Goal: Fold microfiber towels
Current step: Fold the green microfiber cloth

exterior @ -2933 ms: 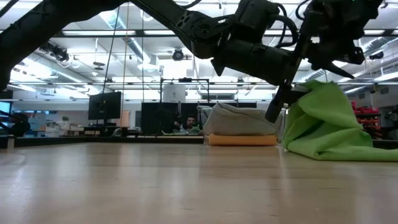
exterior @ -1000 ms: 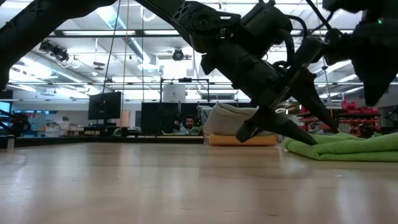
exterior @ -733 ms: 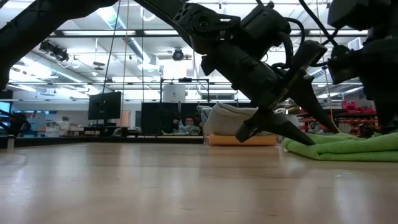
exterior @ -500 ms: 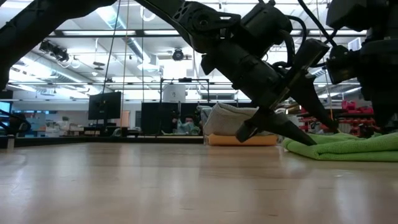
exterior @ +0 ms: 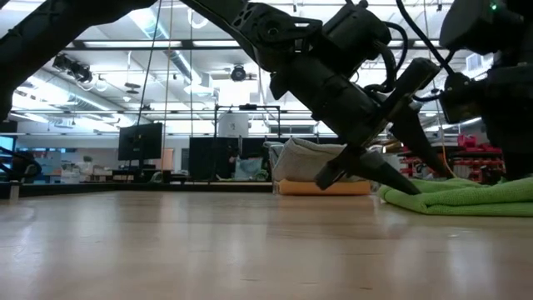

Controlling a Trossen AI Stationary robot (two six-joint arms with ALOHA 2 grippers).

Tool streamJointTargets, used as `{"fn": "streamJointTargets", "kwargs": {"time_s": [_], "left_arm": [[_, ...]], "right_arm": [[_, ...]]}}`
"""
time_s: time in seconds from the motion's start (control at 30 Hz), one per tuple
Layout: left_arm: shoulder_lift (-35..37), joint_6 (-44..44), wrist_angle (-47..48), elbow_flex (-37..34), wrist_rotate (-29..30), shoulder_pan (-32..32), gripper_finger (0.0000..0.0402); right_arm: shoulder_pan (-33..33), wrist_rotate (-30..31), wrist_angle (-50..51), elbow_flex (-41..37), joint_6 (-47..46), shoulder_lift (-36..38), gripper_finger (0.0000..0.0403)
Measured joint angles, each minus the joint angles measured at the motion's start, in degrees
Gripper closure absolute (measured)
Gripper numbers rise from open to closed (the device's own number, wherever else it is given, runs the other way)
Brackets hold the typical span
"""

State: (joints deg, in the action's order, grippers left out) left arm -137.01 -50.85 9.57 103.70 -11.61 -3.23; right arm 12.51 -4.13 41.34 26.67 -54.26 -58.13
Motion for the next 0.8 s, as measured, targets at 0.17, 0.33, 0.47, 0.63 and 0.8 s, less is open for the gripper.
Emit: {"fn": "streamJointTargets", "kwargs": {"time_s": [0.17, 0.33, 0.47, 0.63, 0.8], "left_arm": [[0.0, -1.1, -1.9, 0.0, 0.3, 0.0, 0.0230], [0.0, -1.8, -2.4, 0.0, 0.9, 0.0, 0.0230], [0.0, -2.5, -2.2, 0.0, 2.3, -0.4, 0.0230], [0.0, -2.6, -2.0, 0.0, 4.7, -0.9, 0.0230], [0.0, -2.5, 1.6, 0.0, 7.5, -1.5, 0.0230]], "right_arm": [[-0.5, -0.4, -3.0, -2.3, 0.3, -0.5, 0.0403], [-2.1, -0.6, -6.9, -3.9, 0.6, -2.4, 0.0403], [-4.5, 0.0, -9.2, -3.9, 2.1, -3.7, 0.0403], [-7.5, 0.0, -9.8, -3.9, 4.7, -4.3, 0.0403], [-10.4, 0.3, -9.8, -3.9, 6.6, -4.3, 0.0403]]}}
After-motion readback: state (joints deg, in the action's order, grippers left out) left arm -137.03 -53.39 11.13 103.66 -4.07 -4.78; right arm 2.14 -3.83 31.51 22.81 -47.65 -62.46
